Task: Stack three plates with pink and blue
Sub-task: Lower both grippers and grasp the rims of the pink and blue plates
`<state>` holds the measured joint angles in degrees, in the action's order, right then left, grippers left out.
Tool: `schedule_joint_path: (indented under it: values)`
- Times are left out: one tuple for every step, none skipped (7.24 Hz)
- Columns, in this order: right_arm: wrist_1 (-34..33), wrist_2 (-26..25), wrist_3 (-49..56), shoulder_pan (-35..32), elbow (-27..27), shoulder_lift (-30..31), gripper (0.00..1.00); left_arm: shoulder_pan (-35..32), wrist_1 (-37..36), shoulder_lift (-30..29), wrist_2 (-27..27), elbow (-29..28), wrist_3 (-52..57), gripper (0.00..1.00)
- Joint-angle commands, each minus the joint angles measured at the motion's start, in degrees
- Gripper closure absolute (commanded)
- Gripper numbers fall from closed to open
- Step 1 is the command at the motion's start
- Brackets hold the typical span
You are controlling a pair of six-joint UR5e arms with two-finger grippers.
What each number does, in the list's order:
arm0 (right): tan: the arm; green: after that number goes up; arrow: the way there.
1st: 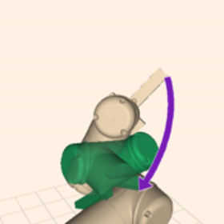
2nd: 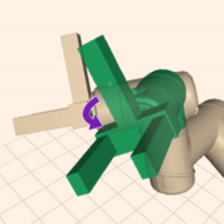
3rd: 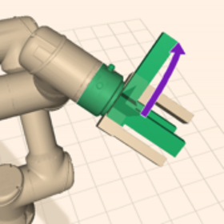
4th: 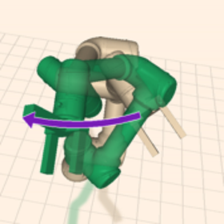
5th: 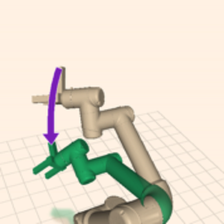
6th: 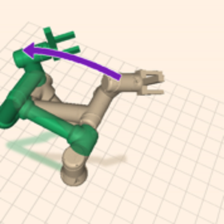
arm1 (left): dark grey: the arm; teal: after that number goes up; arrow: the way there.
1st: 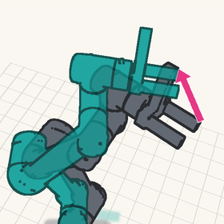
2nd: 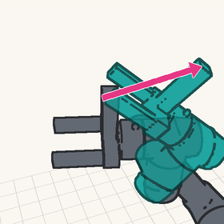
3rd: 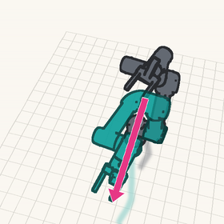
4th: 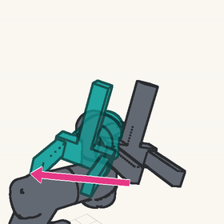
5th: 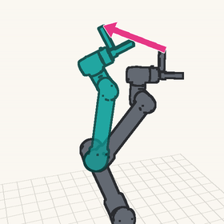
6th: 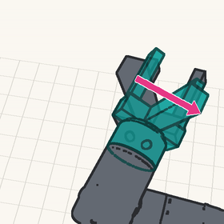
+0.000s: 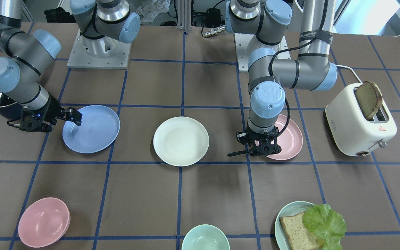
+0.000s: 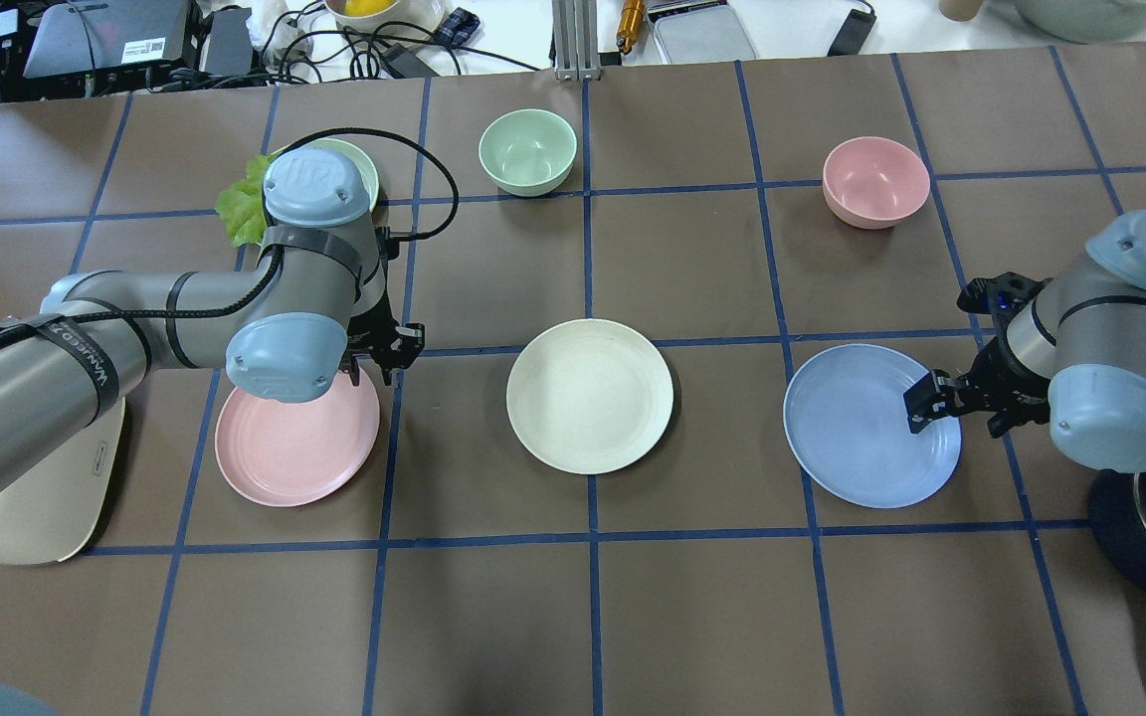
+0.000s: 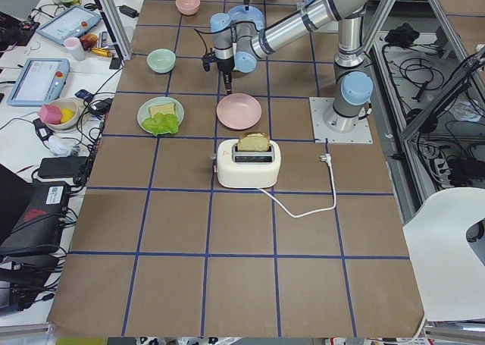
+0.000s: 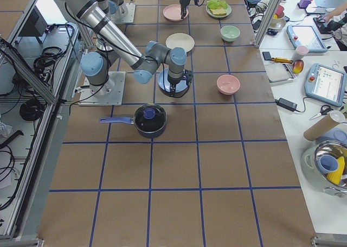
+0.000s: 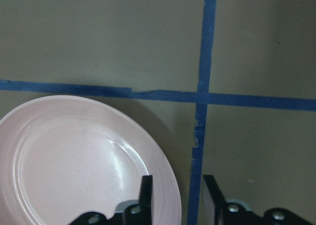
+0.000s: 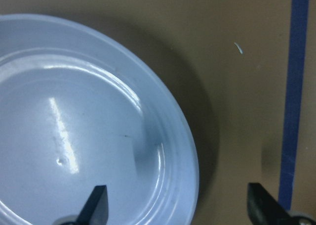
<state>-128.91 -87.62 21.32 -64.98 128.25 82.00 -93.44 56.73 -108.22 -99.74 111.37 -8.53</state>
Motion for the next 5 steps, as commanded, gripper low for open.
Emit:
schedule_joint_path:
  values:
    - [0.06,-0.09,0.04,0.12,0.16,-0.09,0.0,-0.07,0.05,-0.33,-1.59,-0.02,-0.52,0.57]
    - [-0.02,-0.01,0.04,0.12,0.16,-0.09,0.04,0.01,0.05,-0.59,-1.59,-0.02,-2.17,0.58]
    - [0.32,-0.27,0.04,0.2,0.16,-0.35,0.04,0.01,-0.04,-0.85,-1.42,-0.19,-3.23,0.58]
    - [0.07,-0.97,0.04,0.21,0.16,-1.05,0.04,0.01,-0.04,-1.38,-1.16,-0.45,-4.9,0.59]
    - [0.06,-0.8,0.04,0.21,0.16,-1.23,0.01,0.01,-0.12,-1.91,-1.07,-0.46,-5.35,0.64]
